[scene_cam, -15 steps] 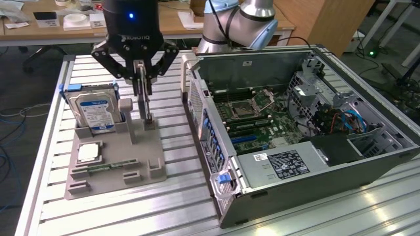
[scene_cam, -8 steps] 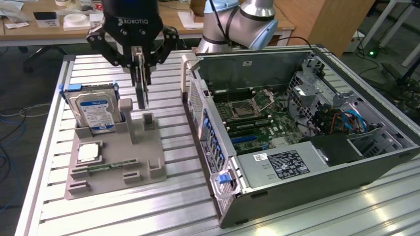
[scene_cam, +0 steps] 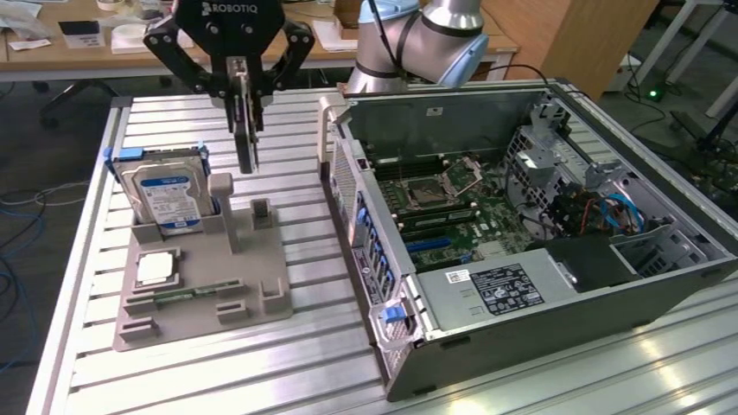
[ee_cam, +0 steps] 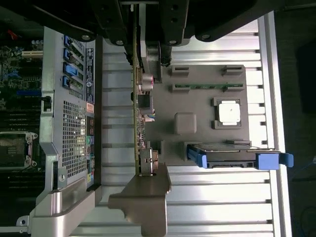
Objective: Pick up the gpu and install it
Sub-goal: 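Pick up the gpu and move the gpu toward the slot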
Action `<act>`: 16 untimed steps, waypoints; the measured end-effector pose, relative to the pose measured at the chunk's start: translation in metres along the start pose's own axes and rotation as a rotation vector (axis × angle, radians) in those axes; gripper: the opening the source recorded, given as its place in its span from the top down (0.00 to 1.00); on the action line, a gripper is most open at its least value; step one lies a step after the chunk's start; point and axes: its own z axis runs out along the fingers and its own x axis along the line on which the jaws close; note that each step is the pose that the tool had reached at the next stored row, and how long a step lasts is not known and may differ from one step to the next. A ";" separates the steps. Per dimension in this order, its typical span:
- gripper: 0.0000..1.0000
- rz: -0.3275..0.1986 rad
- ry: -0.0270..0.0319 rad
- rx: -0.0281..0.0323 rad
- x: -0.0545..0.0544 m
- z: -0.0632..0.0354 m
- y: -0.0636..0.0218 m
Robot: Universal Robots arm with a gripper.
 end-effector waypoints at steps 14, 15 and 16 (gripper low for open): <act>0.72 0.000 -0.0003 -0.0006 -0.023 -0.0008 0.0009; 0.72 0.000 -0.0003 -0.0006 -0.026 -0.0009 0.0010; 0.72 0.000 -0.0003 -0.0006 -0.028 -0.0009 0.0011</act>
